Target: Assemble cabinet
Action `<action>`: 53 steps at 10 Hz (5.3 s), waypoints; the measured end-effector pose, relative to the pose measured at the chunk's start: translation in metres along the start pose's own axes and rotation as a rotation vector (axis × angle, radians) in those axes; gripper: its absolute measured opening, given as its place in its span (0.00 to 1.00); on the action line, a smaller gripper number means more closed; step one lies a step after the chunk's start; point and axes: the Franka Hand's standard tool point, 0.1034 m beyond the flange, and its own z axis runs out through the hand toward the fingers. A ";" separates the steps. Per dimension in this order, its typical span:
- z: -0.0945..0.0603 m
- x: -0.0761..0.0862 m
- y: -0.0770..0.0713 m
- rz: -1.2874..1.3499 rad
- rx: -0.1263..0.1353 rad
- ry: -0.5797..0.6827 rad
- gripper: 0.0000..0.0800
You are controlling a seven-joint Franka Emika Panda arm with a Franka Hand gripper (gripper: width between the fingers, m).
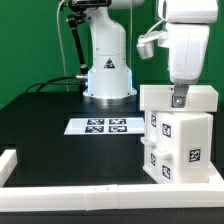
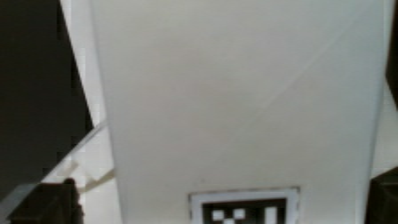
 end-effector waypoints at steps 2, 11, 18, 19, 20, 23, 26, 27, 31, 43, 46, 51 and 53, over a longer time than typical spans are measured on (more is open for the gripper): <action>0.000 -0.001 0.000 0.035 0.002 -0.001 0.69; 0.002 -0.003 -0.001 0.874 0.009 -0.002 0.70; 0.003 -0.001 -0.003 1.433 0.018 0.001 0.70; 0.003 -0.001 -0.003 1.512 0.019 0.001 0.70; 0.003 0.000 -0.003 1.578 0.021 0.001 0.70; 0.004 0.006 -0.006 1.903 0.023 0.022 0.70; 0.004 0.011 -0.007 2.141 0.055 0.031 0.70; 0.004 0.013 -0.008 2.241 0.067 0.031 0.70; 0.003 0.022 -0.010 2.578 0.093 0.018 0.70; -0.022 0.028 -0.010 2.793 0.183 0.059 1.00; -0.018 0.028 -0.011 2.757 0.177 0.052 1.00; -0.022 0.032 -0.004 2.129 0.129 0.096 1.00; -0.023 0.032 -0.004 1.987 0.125 0.087 1.00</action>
Offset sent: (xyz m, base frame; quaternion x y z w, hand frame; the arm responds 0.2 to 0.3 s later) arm 0.0075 -0.0159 0.0064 0.0195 0.0191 0.1154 0.9929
